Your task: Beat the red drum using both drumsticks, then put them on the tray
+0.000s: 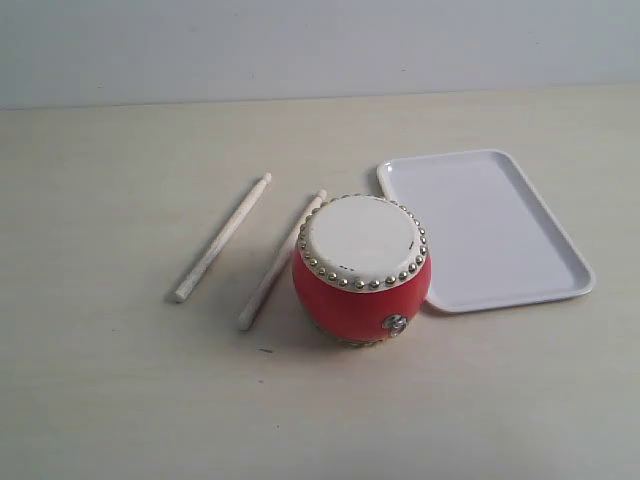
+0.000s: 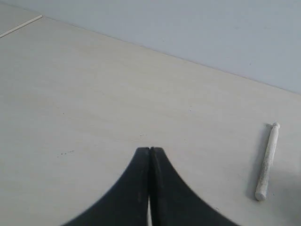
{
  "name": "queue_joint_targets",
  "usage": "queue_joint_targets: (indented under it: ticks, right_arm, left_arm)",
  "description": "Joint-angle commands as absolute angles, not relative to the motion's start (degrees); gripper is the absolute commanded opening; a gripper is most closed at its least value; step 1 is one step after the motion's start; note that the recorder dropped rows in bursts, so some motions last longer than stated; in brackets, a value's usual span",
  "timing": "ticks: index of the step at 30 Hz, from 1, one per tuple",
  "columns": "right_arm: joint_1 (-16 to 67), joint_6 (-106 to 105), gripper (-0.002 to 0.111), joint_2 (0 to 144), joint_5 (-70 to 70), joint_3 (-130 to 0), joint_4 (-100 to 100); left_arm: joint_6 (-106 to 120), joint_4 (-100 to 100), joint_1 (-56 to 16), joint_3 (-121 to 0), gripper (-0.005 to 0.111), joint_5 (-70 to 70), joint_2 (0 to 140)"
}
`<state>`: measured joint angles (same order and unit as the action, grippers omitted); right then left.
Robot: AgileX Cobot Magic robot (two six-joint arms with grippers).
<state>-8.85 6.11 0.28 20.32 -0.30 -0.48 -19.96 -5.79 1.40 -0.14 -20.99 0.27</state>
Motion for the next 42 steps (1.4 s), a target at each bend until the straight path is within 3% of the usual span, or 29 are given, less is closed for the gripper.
queue_joint_targets:
  ticks: [1,22,30,42]
  right_arm:
    - [-8.9,5.9,0.0,0.0,19.8,0.0,-0.4]
    - [-8.9,3.6,0.0,0.0,19.7,0.0,-4.4]
    - [-8.9,7.8,0.0,0.0,4.7,0.0,-4.4]
    - [-8.9,7.8,0.0,0.0,0.6,0.0,-4.4]
  left_arm:
    - [-19.8,-5.7,1.5,0.0,0.0,-20.6,0.0]
    - [-19.8,-5.7,1.5,0.0,0.0,-20.6,0.0]
    - [-19.8,-5.7,1.5,0.0,0.0,-20.6,0.0]
    - [-19.8,-5.7,1.5,0.0,0.0,-20.6,0.0]
